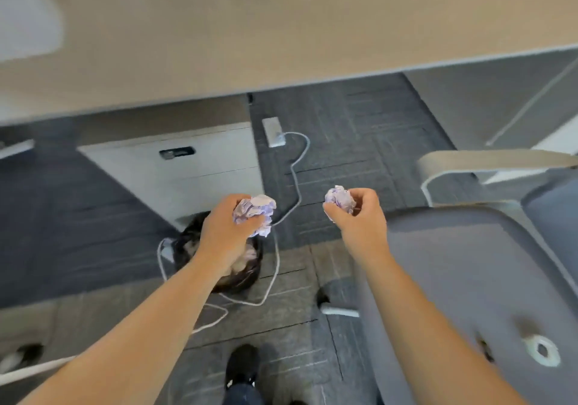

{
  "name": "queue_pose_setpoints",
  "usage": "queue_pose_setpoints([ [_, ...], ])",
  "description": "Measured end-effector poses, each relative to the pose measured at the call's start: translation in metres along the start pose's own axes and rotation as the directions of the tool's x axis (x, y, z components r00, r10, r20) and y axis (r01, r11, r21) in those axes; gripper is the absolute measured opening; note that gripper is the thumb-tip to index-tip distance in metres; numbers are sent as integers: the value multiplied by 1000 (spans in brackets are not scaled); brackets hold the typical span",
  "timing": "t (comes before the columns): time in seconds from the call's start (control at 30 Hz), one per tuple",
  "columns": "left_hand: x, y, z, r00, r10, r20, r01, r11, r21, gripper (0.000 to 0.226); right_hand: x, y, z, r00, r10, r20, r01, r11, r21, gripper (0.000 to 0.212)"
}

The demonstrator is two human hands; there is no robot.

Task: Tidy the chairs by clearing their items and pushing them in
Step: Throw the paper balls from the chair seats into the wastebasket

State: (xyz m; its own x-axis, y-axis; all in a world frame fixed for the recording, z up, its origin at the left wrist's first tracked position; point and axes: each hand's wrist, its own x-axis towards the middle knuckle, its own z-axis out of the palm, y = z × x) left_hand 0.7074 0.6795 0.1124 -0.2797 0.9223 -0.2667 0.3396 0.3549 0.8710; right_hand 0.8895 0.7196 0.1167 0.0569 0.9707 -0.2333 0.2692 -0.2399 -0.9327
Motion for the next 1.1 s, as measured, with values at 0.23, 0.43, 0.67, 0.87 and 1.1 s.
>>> queue_pose_setpoints([
  [0.23,-17,-100,-97,964,-227,-140,216,972,-90,26,-20,6,126,964,44,261,-18,995,-101,22],
  [0.43,13,-183,-105,938,-290,-190,268,954,-135,14,-7,70,202,940,146,307,-87,976,-198,22],
  [0.67,79,-274,-81,923,-374,-91,371,927,-54,11,33,167,268,919,329,218,-249,911,-329,38],
  [0.87,117,-305,-74,920,-388,-51,390,920,42,14,72,201,297,924,359,134,-307,902,-304,54],
  [1.1,131,-305,-50,918,-396,10,394,917,58,19,77,212,288,939,333,86,-299,913,-277,40],
])
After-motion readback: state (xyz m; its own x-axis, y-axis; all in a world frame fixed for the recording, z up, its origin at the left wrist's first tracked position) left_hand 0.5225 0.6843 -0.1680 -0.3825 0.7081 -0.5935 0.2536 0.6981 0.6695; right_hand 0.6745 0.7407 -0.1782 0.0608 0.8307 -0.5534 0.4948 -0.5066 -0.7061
